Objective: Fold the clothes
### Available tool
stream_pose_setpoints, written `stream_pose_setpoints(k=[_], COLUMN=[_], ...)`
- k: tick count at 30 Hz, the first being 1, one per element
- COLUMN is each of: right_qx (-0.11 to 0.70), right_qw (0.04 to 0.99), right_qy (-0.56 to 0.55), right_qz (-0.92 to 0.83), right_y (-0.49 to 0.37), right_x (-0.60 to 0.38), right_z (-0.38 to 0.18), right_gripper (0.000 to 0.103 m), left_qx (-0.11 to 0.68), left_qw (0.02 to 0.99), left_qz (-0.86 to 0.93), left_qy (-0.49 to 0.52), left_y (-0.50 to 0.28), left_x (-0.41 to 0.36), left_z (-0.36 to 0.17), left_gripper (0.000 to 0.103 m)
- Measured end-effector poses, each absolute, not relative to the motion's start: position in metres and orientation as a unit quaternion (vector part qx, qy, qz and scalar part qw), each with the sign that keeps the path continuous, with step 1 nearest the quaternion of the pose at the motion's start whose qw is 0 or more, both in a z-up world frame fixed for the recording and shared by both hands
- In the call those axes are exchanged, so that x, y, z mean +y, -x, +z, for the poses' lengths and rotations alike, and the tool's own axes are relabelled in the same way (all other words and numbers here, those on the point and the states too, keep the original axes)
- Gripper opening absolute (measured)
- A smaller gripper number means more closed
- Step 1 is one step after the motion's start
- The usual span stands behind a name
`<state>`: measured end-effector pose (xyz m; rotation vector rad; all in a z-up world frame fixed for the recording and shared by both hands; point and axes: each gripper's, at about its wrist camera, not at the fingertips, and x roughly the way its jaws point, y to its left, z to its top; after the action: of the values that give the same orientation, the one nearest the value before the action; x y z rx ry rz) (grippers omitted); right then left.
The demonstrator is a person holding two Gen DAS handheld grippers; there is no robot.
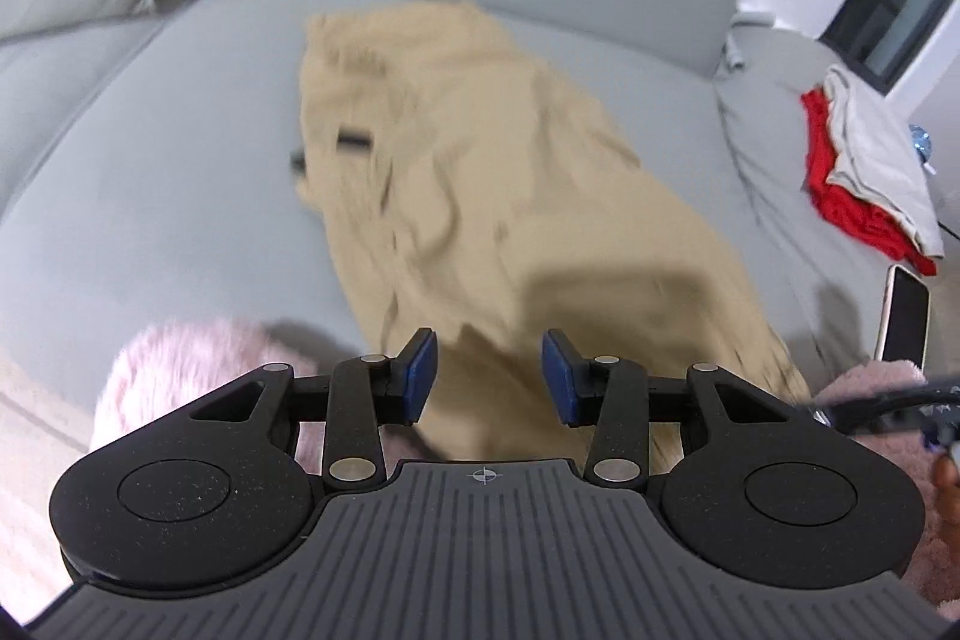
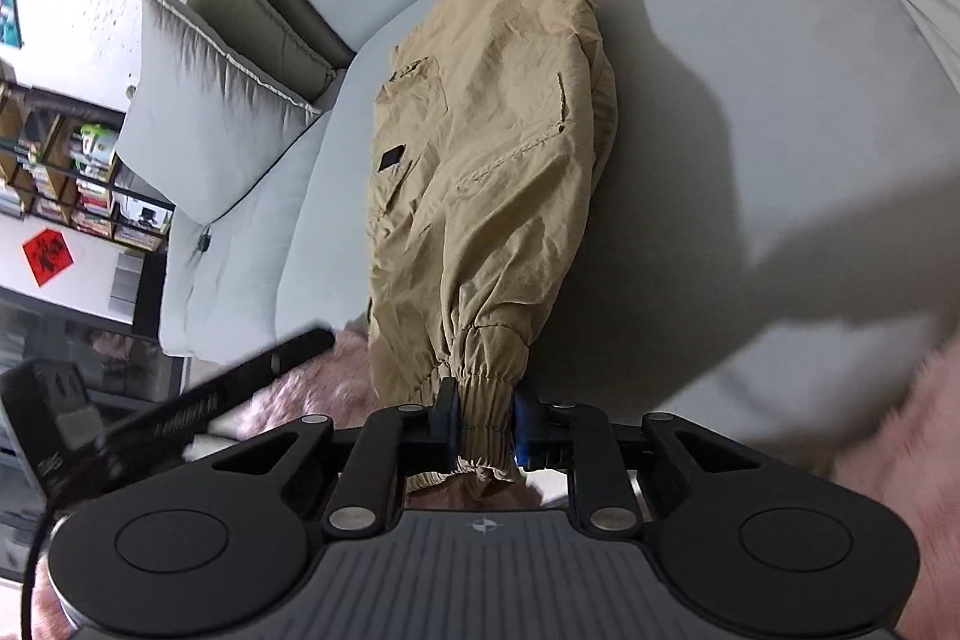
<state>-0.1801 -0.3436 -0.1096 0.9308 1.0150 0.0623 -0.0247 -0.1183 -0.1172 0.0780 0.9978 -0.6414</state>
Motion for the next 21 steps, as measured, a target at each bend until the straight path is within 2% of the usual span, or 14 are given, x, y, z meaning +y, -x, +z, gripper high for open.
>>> stream_pose_setpoints(k=[3, 5, 7, 10, 14, 21], right_qx=[0.478, 0.484, 0.486, 0.498, 0.485, 0.435], right_qw=[0.759, 0.748, 0.742, 0.74, 0.738, 0.735], right_qy=[-0.441, -0.454, -0.461, -0.453, -0.47, -0.519], right_qz=[0.017, 0.002, -0.007, -0.012, 0.004, 0.019], right_y=[0.193, 0.198, 0.198, 0.186, 0.168, 0.113], right_x=[-0.345, -0.345, -0.345, -0.33, -0.325, -0.332], right_z=[-0.105, -0.107, -0.108, -0.107, -0.094, -0.066], right_gripper=[0.019, 0.019, 0.019, 0.019, 0.019, 0.019], left_qx=[0.463, 0.471, 0.515, 0.537, 0.532, 0.482], left_qw=[0.821, 0.805, 0.764, 0.741, 0.744, 0.82], left_qz=[-0.329, -0.353, -0.363, -0.364, -0.372, -0.305], left_qy=[-0.052, -0.074, -0.139, -0.175, -0.162, -0.045], left_y=[0.016, 0.013, 0.01, 0.009, 0.0, -0.053], left_x=[-0.141, -0.167, -0.2, -0.221, -0.221, -0.158], left_z=[-0.125, -0.14, -0.176, -0.2, -0.185, -0.125], left_gripper=[0.043, 0.039, 0.035, 0.033, 0.034, 0.039])
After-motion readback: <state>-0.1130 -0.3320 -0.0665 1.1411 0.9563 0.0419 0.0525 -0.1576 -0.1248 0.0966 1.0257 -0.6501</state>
